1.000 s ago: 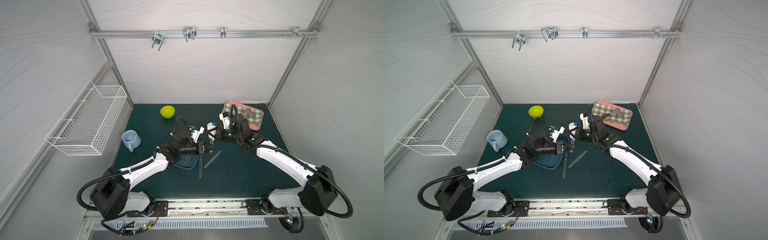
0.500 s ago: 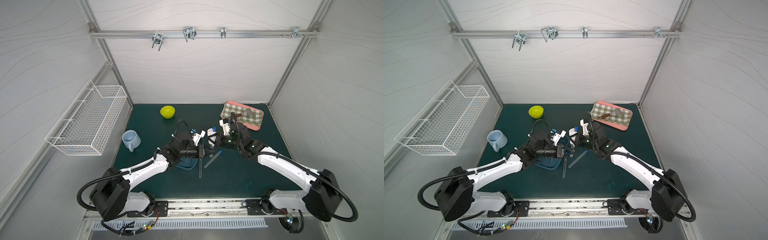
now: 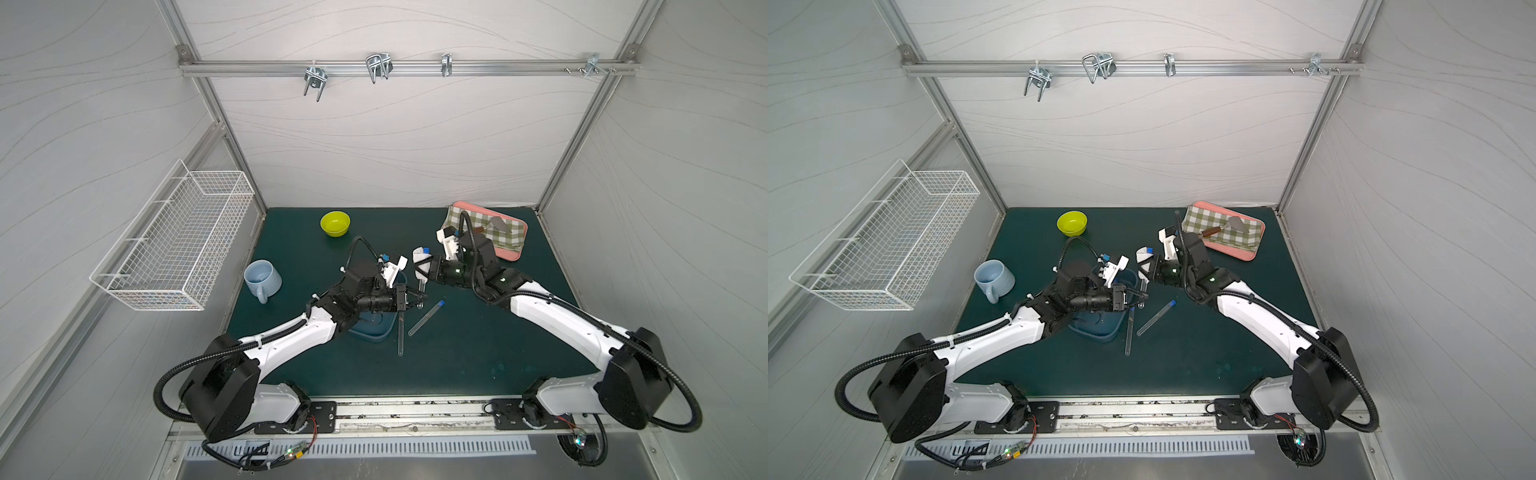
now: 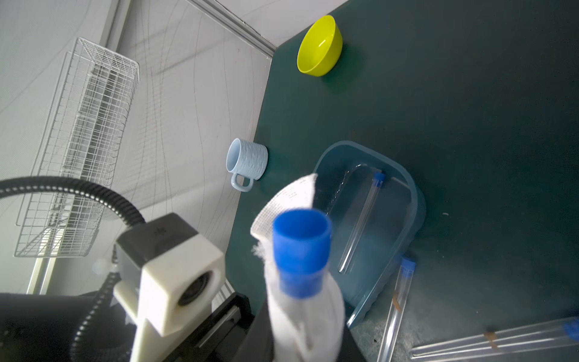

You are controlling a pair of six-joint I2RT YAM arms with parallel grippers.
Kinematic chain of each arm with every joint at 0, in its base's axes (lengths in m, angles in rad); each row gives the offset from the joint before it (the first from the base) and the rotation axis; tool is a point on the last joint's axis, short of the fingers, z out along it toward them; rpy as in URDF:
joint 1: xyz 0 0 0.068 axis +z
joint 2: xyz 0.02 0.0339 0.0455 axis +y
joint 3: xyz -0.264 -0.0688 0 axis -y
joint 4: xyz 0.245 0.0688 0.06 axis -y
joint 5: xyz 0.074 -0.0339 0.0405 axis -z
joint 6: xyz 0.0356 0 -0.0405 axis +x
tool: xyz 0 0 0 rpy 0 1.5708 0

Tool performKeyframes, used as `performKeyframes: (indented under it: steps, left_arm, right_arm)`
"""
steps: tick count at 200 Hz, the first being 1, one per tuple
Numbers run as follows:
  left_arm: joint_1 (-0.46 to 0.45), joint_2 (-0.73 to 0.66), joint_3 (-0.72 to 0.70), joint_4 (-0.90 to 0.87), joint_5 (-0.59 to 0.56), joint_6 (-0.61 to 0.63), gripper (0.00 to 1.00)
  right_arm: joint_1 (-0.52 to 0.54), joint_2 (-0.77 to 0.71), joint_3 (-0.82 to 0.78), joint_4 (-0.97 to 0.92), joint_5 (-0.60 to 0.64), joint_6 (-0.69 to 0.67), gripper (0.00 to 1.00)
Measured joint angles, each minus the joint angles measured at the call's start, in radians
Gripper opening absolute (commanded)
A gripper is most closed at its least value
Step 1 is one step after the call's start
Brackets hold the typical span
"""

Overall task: Wipe the exteriors of test tubes
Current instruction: Wipe the dirt from the test tube.

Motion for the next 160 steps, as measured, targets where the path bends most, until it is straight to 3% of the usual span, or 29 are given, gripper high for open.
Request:
performKeyframes:
  steps: [52, 121, 160]
  left_arm:
    - [0.000, -0.010, 0.000, -0.002, -0.003, 0.000, 0.06]
    - [-0.009, -0.010, -0.001, -0.066, 0.003, 0.001, 0.06]
    - [-0.005, -0.015, -0.004, -0.051, -0.005, 0.000, 0.06]
  right_arm:
    - [-0.005, -0.004, 0.003, 0.002, -0.019, -0.010, 0.20]
    - [0.139, -0.101, -0.178, 0.046, 0.086, 0.064, 0.20]
    - [0.111, -0.082, -0.133, 0.015, 0.073, 0.049, 0.20]
